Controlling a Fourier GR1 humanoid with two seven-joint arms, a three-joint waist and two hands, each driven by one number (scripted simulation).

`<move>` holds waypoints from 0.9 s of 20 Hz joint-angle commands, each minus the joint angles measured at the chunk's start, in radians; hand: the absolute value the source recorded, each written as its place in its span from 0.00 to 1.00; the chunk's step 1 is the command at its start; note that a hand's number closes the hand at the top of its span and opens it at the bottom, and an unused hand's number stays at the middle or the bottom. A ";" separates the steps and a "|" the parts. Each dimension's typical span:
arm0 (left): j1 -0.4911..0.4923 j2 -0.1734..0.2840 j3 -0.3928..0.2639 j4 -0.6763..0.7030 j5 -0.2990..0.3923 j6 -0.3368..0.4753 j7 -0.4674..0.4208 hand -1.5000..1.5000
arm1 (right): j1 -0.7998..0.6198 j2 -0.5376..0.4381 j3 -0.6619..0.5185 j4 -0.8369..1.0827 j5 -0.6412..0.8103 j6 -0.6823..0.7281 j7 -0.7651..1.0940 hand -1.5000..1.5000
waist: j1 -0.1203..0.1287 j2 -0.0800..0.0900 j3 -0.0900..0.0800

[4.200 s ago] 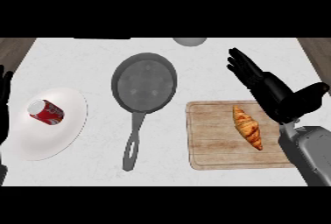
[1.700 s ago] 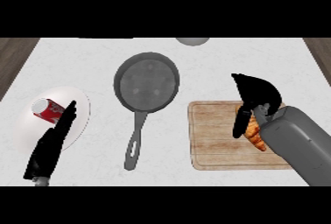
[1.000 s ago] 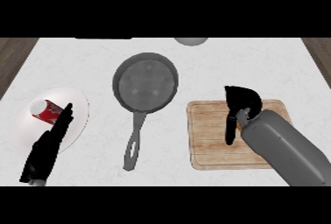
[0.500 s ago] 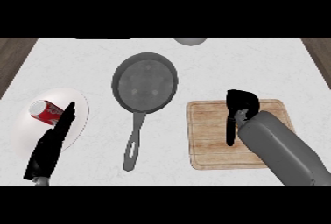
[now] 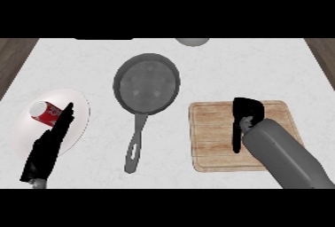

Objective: Pick the croissant from the cutting board and place it in the pan

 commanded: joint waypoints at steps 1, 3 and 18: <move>0.014 -0.019 0.011 -0.002 -0.019 -0.010 -0.005 0.50 | 0.001 0.027 -0.037 -0.013 0.038 0.055 0.118 0.00 | -0.001 0.000 0.000; 0.007 -0.018 0.009 -0.040 -0.035 -0.005 0.032 0.50 | -0.018 0.033 -0.063 0.060 0.051 0.060 0.076 0.00 | 0.002 0.000 0.000; 0.093 -0.067 0.041 -0.106 -0.098 -0.055 0.017 0.50 | 0.099 0.137 -0.174 0.144 0.223 -0.099 -0.126 1.00 | 0.007 0.001 0.001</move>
